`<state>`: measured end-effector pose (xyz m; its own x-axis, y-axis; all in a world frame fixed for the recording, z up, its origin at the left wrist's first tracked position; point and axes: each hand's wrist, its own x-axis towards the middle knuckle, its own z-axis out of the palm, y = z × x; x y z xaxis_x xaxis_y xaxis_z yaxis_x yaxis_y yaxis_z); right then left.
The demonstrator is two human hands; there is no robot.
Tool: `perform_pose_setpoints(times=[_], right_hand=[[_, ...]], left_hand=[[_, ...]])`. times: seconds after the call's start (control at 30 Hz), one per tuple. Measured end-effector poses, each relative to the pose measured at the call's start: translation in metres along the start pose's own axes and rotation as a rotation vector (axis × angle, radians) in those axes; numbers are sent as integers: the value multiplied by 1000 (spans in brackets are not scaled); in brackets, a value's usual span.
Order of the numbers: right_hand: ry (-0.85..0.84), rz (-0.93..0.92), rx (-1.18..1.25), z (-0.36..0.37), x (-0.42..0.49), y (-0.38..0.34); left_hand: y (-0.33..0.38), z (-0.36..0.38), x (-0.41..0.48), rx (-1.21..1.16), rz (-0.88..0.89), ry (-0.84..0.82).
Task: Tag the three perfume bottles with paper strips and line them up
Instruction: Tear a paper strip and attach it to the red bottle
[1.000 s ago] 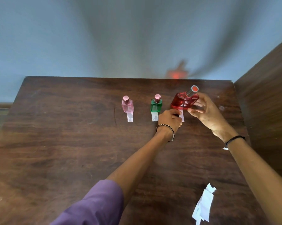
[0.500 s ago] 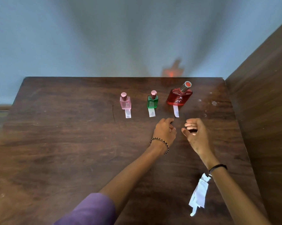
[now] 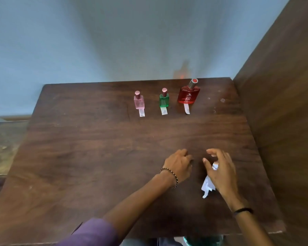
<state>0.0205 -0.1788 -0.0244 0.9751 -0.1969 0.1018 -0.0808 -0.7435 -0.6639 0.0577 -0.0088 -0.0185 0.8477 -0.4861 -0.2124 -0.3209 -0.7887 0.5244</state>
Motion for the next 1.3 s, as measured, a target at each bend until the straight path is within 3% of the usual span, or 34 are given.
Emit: perform_pose_setpoints(times=[0.17, 0.37, 0.53, 0.7, 1.3], right_hand=[[23, 62, -52, -12, -49, 17], [4, 223, -17, -19, -97, 21], [-76, 186, -44, -9, -110, 22], [-148, 5, -115, 10, -111, 28], [-49, -31, -163, -50, -121, 89]], left_hand=[[8, 11, -28, 234, 74, -182], [15, 27, -48, 305, 174, -195], [24, 32, -56, 285, 244, -168], [26, 30, -55, 273, 248, -207], [29, 30, -55, 193, 184, -250]])
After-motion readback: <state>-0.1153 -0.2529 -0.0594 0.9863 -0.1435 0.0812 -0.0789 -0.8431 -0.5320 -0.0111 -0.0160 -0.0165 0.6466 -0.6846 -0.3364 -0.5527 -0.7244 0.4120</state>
